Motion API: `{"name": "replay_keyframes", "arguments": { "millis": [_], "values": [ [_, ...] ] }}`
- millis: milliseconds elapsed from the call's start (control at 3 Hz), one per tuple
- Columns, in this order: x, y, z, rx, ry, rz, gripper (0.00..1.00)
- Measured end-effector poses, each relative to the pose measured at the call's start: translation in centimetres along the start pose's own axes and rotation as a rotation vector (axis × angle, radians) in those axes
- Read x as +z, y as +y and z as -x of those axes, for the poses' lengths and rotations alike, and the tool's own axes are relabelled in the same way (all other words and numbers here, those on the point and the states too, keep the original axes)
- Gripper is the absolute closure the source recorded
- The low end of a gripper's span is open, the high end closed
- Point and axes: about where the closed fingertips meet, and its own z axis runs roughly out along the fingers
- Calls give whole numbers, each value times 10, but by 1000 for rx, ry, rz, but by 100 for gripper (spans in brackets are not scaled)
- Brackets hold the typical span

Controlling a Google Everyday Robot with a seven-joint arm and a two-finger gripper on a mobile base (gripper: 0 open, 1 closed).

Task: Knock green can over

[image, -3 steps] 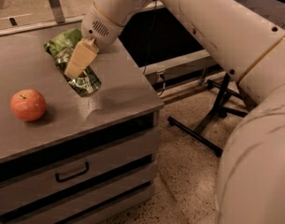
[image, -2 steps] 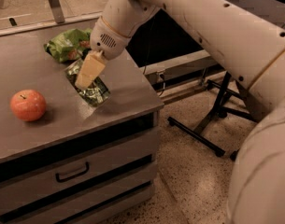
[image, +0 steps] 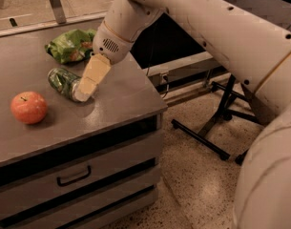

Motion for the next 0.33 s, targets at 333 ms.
{"name": "replay_keyframes", "arguments": {
  "millis": [333],
  "values": [
    [0, 0, 0, 0, 0, 0, 0]
  ]
}}
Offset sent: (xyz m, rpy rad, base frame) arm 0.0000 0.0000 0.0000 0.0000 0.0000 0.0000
